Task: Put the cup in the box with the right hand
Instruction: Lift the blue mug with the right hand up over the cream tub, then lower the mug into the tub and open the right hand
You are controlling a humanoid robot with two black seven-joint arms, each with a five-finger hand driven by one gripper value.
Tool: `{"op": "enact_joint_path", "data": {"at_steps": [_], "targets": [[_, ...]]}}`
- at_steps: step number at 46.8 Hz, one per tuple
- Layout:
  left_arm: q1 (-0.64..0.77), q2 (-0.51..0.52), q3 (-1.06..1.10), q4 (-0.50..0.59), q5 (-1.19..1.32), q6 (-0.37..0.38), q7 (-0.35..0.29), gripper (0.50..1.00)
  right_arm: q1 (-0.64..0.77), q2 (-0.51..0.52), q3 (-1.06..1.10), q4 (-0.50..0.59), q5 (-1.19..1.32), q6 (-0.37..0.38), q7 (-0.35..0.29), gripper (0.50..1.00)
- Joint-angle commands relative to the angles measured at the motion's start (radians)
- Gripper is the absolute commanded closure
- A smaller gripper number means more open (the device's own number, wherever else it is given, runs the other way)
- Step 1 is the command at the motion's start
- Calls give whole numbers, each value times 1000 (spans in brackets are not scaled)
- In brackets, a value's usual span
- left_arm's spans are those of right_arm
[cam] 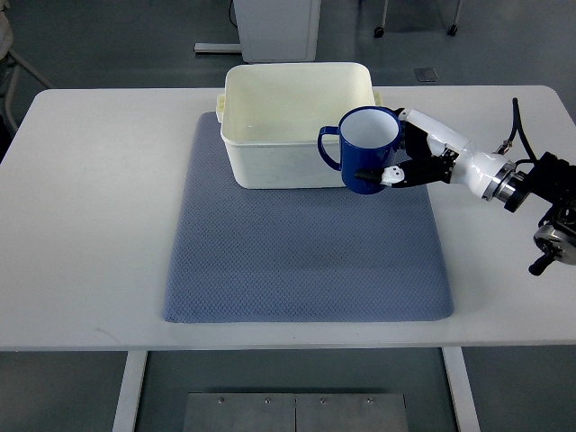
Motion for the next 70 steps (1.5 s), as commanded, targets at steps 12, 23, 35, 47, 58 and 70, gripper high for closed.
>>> {"op": "enact_joint_path", "data": {"at_steps": [12, 23, 35, 47, 58, 70], "targets": [[0, 0, 0, -2, 0, 0, 0, 500, 161, 6, -14, -66, 83, -14, -55, 1000], [0, 0, 0, 0, 0, 0, 0, 500, 268, 122, -61, -242, 88, -60, -63, 1000], [0, 0, 0, 0, 0, 0, 0, 500, 302, 257, -64, -408, 88, -92, -70, 1000], [0, 0, 0, 0, 0, 0, 0, 500, 302, 360, -64, -528, 88, -121, -70, 1000], [1, 0, 0, 0, 0, 0, 0, 500, 291, 423, -64, -586, 88, -149, -70, 1000], [0, 0, 0, 0, 0, 0, 0, 500, 277, 446, -80, -600, 88, -170, -79, 1000]]}}
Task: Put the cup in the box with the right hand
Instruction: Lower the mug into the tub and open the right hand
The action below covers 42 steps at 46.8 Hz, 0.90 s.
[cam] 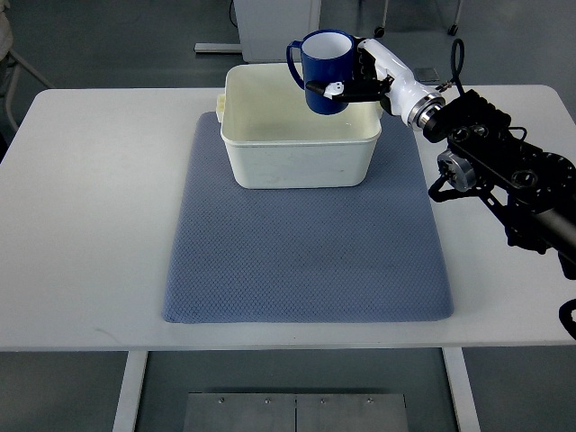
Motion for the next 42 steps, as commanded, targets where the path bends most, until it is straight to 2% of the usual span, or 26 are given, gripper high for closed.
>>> {"op": "enact_joint_path", "data": {"at_steps": [1, 26, 29, 32, 40, 42], "targets": [[0, 0, 0, 0, 0, 0, 0, 500, -3, 3, -4, 0, 0, -3, -2, 1000], [0, 0, 0, 0, 0, 0, 0, 500, -28, 23, -21, -8, 0, -4, 3, 1000], [0, 0, 0, 0, 0, 0, 0, 500, -28, 23, -21, -6, 0, -4, 4, 840], [0, 0, 0, 0, 0, 0, 0, 500, -28, 23, -21, -6, 0, -4, 7, 735], [0, 0, 0, 0, 0, 0, 0, 500, -29, 23, -21, -4, 2, -4, 9, 540], [0, 0, 0, 0, 0, 0, 0, 500, -29, 23, -21, -3, 2, -4, 9, 519]]}}
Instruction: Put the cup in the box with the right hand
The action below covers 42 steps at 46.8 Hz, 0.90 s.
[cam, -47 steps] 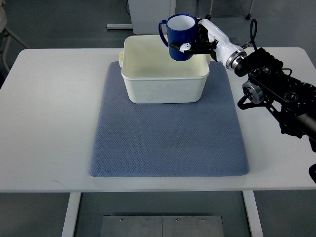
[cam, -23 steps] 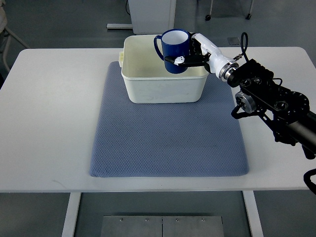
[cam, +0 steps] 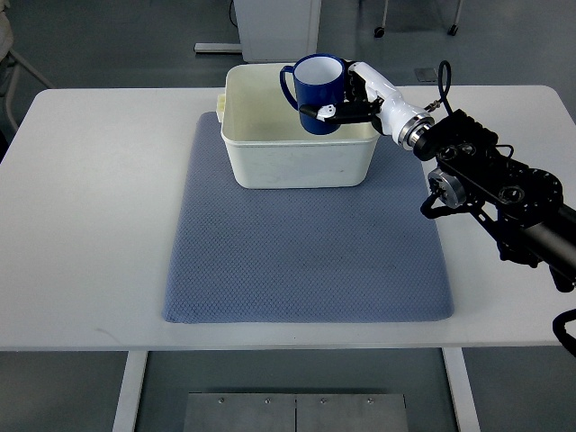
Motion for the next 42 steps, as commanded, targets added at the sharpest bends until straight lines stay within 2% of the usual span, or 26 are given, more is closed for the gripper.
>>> {"op": "enact_joint_path", "data": {"at_steps": [1, 28, 42], "targets": [[0, 0, 0, 0, 0, 0, 0, 500, 0, 0, 0, 2, 0, 0, 0, 519], [0, 0, 0, 0, 0, 0, 0, 500, 12, -15, 8, 32, 0, 1, -5, 517], [0, 0, 2, 0, 0, 0, 0, 500, 6, -187, 29, 178, 86, 3, -35, 517]]}}
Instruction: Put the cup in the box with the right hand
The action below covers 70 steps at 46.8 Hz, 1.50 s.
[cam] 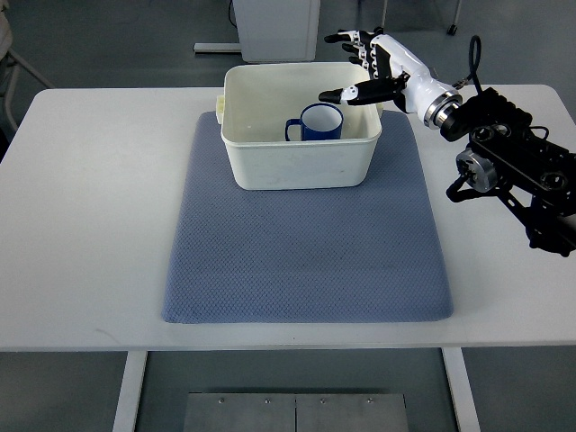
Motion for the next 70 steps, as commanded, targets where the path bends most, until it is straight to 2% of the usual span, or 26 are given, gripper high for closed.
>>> {"op": "enact_joint_path", "data": {"at_steps": [1, 9, 15, 24, 32, 37, 53, 70], "targets": [[0, 0, 0, 0, 0, 0, 0, 500, -4, -49, 1, 29, 42, 0, -11, 517], [0, 0, 0, 0, 0, 0, 0, 500, -57, -96, 61, 32, 112, 8, -22, 517], [0, 0, 0, 0, 0, 0, 0, 500, -143, -95, 197, 32, 110, 17, -86, 515], [0, 0, 1, 0, 0, 0, 0, 500, -225, -92, 323, 29, 110, 34, -120, 515], [0, 0, 0, 0, 0, 0, 0, 500, -288, -77, 437, 28, 107, 35, -154, 513], [0, 0, 0, 0, 0, 0, 0, 500, -318, -29, 503, 28, 99, 35, -171, 511], [0, 0, 0, 0, 0, 0, 0, 500, -377, 58, 638, 20, 96, 25, -158, 500], [0, 0, 0, 0, 0, 0, 0, 500, -410, 126, 724, -52, 101, 25, -158, 500]]}}
